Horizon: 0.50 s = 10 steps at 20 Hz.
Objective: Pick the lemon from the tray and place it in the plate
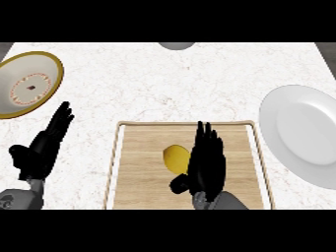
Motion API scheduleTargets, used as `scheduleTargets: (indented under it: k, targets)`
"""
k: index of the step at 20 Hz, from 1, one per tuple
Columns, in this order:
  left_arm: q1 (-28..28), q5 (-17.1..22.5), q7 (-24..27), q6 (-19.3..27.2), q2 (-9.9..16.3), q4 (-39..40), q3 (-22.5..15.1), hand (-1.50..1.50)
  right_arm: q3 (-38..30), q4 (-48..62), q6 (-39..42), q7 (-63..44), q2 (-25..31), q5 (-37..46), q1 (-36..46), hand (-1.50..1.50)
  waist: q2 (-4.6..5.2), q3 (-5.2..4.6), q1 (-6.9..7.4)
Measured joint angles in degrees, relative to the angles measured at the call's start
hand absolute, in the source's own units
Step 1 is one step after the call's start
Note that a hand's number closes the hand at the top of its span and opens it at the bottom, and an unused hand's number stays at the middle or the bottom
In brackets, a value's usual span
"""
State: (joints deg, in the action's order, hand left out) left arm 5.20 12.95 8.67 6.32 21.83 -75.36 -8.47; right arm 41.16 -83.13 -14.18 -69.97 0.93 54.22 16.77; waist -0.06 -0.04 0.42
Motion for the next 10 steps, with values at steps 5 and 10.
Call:
scheduleTargets:
  k: [5, 10]
  targets:
    - [-0.7, -0.4, 0.3, -0.2, -0.6, 0.0, 0.4, 0.0, -1.5, 1.8, 0.7, 0.3, -0.1, -0.9, 1.0, -1.5, -0.14, -0.02, 0.02]
    - [0.0, -0.7, -0.5, -1.0, -0.8, -0.1, 1.3, 0.0, -1.7, 3.6, 0.5, 2.9, -0.2, -5.2, 1.9, 1.5, -0.33, -0.05, -0.02]
